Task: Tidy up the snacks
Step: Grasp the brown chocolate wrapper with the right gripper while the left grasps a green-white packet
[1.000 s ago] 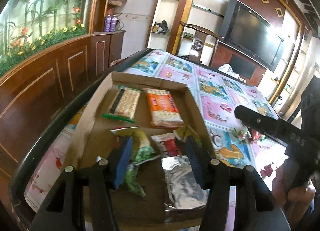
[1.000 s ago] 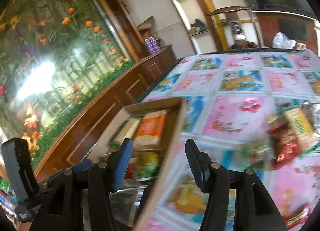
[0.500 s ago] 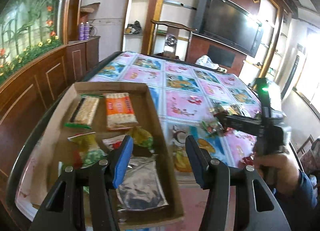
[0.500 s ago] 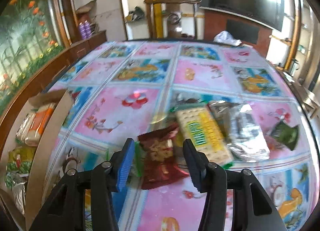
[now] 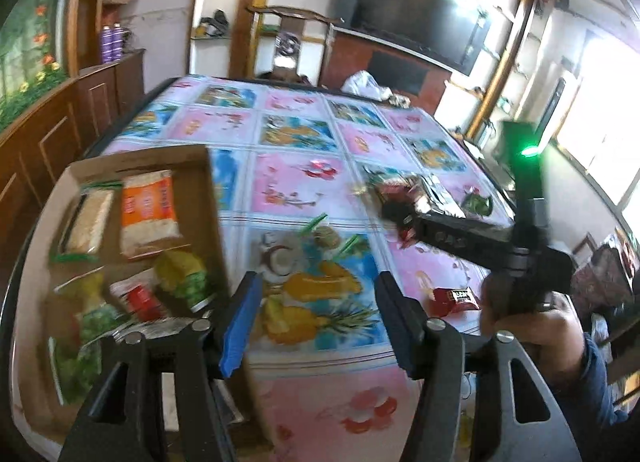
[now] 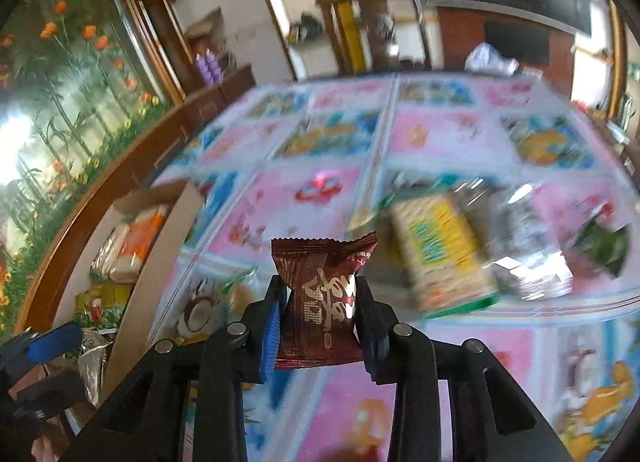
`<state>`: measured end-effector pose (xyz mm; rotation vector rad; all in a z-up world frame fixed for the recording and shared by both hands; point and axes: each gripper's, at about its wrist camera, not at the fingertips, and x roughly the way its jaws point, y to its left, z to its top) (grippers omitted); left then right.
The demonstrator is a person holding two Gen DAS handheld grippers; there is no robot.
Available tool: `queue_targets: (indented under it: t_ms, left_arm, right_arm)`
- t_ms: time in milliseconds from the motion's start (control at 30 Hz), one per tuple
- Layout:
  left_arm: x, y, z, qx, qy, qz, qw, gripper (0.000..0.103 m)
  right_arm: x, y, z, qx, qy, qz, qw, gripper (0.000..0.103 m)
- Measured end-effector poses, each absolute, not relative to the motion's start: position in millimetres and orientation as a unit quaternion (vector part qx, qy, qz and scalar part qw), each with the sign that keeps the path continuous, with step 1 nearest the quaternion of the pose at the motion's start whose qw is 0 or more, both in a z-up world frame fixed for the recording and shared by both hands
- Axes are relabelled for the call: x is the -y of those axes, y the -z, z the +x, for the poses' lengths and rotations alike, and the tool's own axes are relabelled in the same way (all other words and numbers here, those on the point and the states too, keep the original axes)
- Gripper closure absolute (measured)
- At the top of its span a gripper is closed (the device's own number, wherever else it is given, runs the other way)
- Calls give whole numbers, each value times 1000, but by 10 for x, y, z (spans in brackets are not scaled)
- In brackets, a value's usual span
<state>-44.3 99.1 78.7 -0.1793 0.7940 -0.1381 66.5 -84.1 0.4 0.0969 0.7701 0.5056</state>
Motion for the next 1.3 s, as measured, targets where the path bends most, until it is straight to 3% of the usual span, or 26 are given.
queue_targets:
  t_ms: [367,600,967,1167,1233,1300]
  left_arm:
    - [-713,-431,457,-463,39,-108,879,43]
    - [-558,-189,711,-492,6,-94,866,68]
    - [-461,-356,279,-416,30,-82,905,85]
    - [-408,-267,289,-429,36,-66,900,86]
    - [-400,-234,305,-431,32,-60,900,82]
    - [-400,-205,316,-435,29,-59,898,66]
  right_arm:
    - [1286,-145,634,-343,-229,103,905,67]
    - [1283,-189,569,-335,-238,106,906,67]
    - [1281,-201,542,-329,-236,100,909,67]
    - [1222,-163,564,-336,-230,89,909,67]
    - [1211,-155,575,-338,-229,88,909,67]
    - [1203,-158,575,-338,-229,88,909,67]
